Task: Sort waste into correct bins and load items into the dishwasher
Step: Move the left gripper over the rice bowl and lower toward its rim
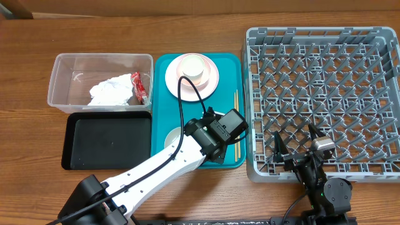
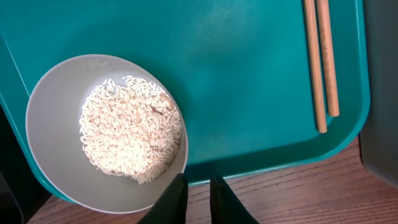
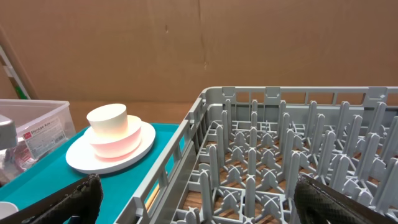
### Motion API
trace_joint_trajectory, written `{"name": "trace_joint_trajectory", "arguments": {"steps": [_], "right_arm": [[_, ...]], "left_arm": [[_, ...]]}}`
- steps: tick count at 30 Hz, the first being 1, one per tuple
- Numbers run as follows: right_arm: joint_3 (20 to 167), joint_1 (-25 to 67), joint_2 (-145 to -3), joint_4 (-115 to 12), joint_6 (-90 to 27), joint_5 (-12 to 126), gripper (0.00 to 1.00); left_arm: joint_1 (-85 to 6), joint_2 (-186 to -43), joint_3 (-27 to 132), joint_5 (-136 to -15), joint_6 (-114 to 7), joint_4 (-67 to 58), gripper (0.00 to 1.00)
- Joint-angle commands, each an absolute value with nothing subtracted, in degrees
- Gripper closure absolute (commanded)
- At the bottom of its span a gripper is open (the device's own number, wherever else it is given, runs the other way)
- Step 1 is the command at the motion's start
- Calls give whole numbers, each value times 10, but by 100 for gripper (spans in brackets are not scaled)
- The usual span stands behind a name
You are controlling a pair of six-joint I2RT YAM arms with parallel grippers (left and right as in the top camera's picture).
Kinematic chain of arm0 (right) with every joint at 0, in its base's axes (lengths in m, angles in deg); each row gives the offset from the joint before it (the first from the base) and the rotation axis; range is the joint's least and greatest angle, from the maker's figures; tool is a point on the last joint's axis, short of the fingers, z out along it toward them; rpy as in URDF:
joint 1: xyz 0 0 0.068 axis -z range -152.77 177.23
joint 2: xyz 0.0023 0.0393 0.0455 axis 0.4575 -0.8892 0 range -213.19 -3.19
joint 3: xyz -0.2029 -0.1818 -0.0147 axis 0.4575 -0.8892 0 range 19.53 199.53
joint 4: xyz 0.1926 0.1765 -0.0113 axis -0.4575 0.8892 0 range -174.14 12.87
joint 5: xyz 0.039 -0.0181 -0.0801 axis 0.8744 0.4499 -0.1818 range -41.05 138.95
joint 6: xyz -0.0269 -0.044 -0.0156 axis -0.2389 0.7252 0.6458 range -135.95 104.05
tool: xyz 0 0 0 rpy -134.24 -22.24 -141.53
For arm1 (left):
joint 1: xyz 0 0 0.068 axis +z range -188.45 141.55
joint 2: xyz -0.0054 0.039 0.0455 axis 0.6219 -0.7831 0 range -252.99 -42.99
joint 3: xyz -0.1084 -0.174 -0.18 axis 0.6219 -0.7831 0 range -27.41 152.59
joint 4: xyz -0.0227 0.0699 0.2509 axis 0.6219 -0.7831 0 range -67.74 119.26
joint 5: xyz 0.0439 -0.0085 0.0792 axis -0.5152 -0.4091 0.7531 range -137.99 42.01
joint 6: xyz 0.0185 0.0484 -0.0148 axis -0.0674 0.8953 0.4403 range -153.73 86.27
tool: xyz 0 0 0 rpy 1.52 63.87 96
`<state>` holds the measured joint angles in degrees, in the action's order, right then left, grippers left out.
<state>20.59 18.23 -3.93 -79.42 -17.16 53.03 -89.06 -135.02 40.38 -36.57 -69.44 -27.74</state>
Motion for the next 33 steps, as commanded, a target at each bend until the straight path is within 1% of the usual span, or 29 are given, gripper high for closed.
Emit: {"name": "trace_joint_trajectory", "arguments": {"steps": [1,12,15,26,33], "right_arm": [[200,183,-34,-796,-168,530,0],[200,183,-34,-796,-168,530,0],[200,183,-34,-796,-168,530,0],[200,183,-34,-796,-168,530,0],[200,183,-34,-796,-168,530,0]], "left_arm": [[-891,-1346,395,-349,-702,-269,85],[-891,-1346,378,-338,-702,-257,83],[-891,-1346,376,-334,-702,-253,78],[-891,-1346,376,-319,-702,-253,73],[-891,-1346,376,-319,-702,-253,66]]}}
